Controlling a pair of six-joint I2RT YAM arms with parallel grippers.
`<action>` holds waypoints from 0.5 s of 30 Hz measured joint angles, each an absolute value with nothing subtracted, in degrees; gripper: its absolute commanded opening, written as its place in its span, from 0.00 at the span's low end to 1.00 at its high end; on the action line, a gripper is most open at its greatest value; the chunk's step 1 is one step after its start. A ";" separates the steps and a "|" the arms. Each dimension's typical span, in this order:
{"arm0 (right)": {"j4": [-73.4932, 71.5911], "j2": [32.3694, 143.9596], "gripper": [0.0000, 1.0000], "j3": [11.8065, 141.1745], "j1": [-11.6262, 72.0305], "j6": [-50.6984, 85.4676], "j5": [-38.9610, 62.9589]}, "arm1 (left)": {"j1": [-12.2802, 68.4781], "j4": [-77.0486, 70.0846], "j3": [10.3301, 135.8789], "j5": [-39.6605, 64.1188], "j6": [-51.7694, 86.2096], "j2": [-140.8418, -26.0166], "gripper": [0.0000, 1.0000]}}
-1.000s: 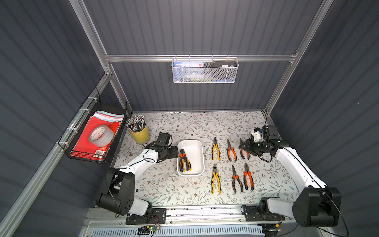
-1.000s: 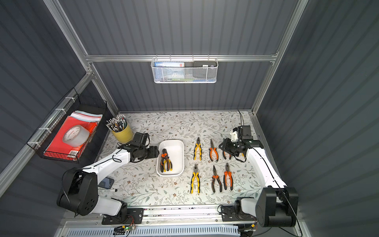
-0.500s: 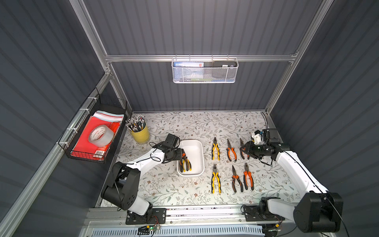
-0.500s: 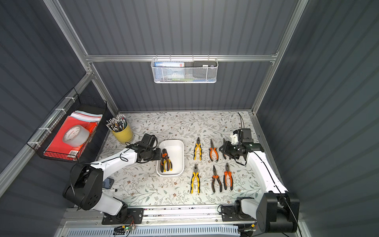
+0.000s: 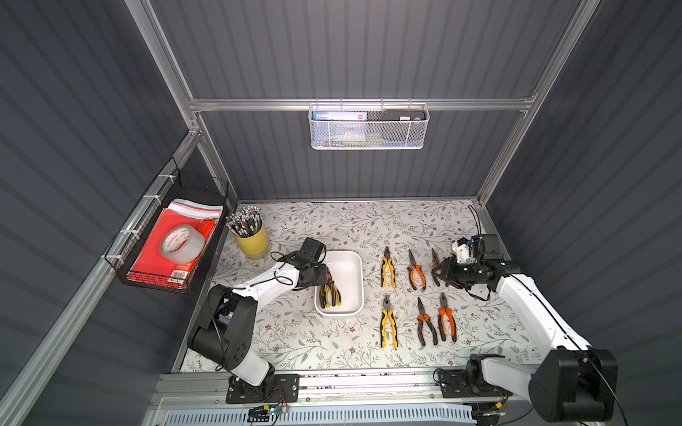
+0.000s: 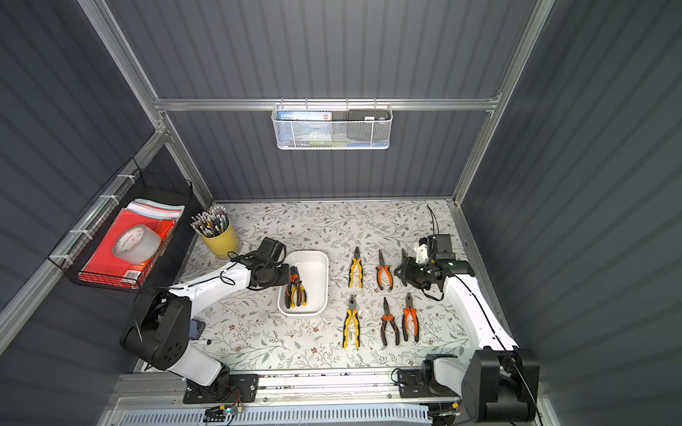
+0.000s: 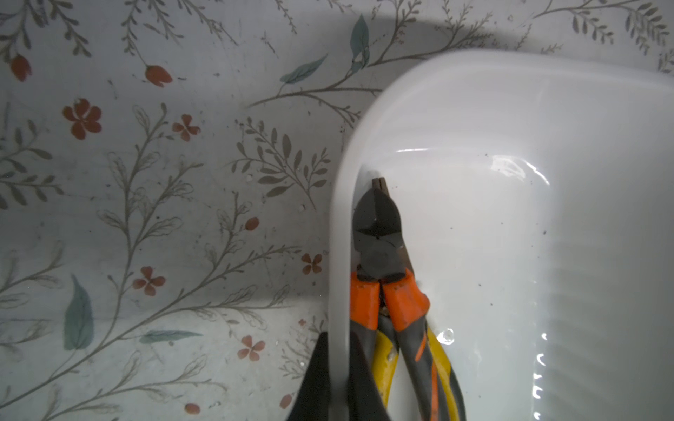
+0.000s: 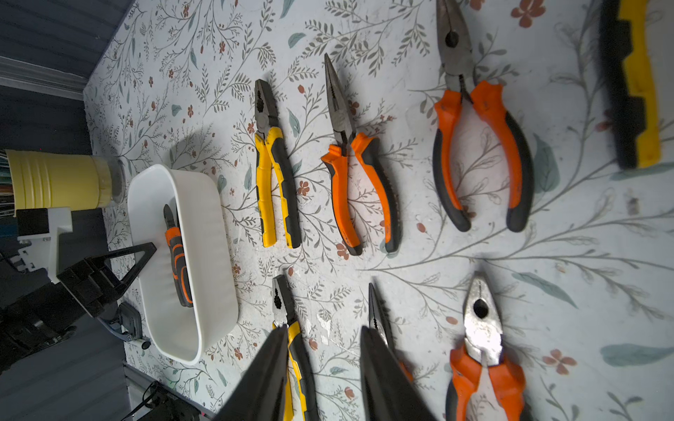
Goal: Take the pliers out of the storage box
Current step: Move the storage box to the center of the board.
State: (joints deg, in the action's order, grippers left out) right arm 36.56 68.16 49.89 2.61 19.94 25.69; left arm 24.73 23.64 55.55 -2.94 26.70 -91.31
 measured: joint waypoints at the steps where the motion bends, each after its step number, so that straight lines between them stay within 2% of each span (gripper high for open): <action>1: 36.58 68.14 0.37 49.89 2.90 19.94 25.71 | 24.73 24.25 56.34 -3.68 26.37 -91.81 0.05; 8: 36.95 67.94 0.38 49.84 3.75 19.97 26.30 | 24.53 26.06 58.57 -8.34 24.84 -93.27 0.05; 15: 36.93 67.94 0.38 49.47 3.75 19.99 26.57 | 20.88 26.35 58.57 -9.52 23.57 -93.32 0.02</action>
State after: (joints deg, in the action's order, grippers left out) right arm 36.93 67.94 49.47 3.75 19.99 26.57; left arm 20.88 26.35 58.57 -9.52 23.57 -93.32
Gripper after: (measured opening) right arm 0.381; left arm 0.093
